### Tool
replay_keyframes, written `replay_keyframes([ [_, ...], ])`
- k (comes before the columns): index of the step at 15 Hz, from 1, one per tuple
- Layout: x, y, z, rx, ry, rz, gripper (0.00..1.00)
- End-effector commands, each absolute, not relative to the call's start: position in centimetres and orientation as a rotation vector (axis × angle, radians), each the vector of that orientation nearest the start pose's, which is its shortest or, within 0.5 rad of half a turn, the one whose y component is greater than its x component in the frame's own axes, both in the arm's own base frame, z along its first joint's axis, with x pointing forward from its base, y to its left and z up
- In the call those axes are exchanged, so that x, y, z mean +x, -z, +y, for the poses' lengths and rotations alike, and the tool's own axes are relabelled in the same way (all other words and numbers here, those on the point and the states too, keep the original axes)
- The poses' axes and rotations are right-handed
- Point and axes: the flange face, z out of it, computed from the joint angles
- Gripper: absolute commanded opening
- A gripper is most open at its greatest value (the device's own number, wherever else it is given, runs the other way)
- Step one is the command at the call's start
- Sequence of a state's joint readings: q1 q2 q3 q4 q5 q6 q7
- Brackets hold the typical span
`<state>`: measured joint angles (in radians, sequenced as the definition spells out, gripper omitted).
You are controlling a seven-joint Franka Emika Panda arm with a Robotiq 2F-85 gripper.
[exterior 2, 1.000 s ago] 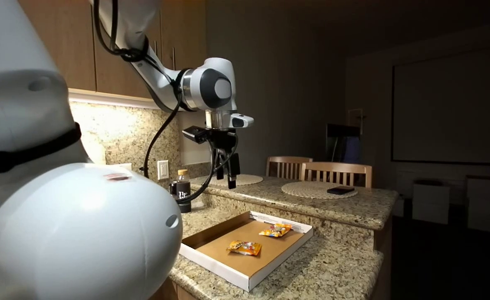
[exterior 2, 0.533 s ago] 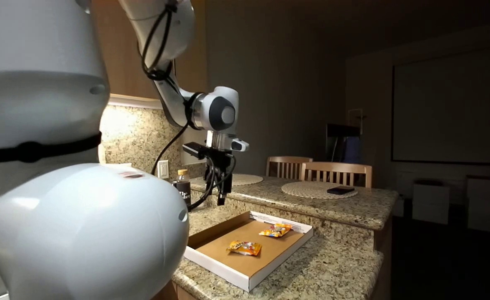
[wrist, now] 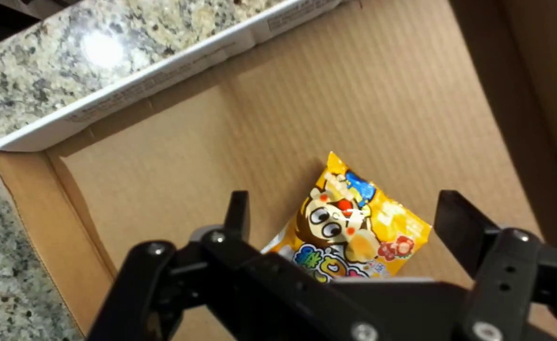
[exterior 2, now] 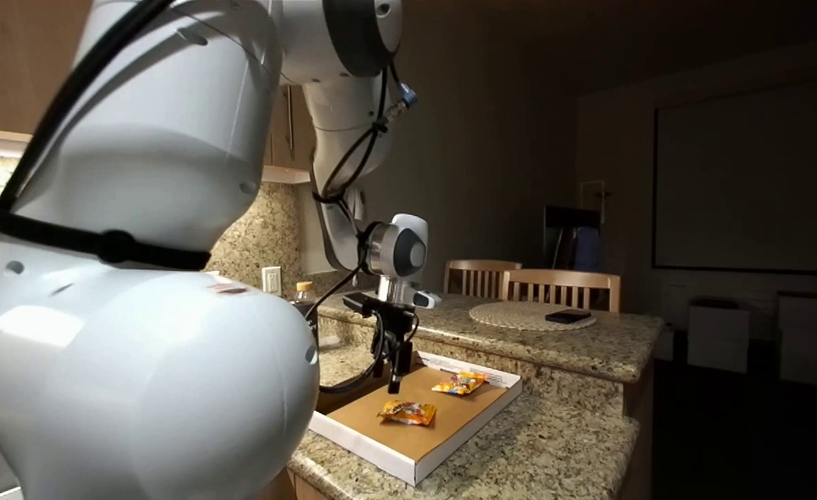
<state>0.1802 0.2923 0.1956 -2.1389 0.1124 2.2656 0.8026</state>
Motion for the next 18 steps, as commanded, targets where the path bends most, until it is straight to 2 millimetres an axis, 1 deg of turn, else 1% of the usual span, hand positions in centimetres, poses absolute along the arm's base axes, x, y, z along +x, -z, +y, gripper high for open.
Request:
replay_keyframes([
  [1, 52.8, -23.2, 21.4, -2.989, -0.441, 0.808, 1.0],
  [4, 53.1, -21.3, 23.0, -3.015, -0.526, 0.781, 1.0],
  [7, 53.6, -20.6, 23.7, -3.02, -0.609, 0.776, 1.0],
  [10, 53.9, -19.7, 23.3, -3.037, -0.739, 0.808, 1.0],
  [13, 54.2, -19.1, 22.6, -3.043, -0.813, 0.815, 1.0],
  [17, 55.1, -18.8, 23.1, -3.034, -0.704, 0.808, 1.0],
  [18, 55.5, -18.7, 23.2, -3.036, -0.665, 0.832, 1.0],
])
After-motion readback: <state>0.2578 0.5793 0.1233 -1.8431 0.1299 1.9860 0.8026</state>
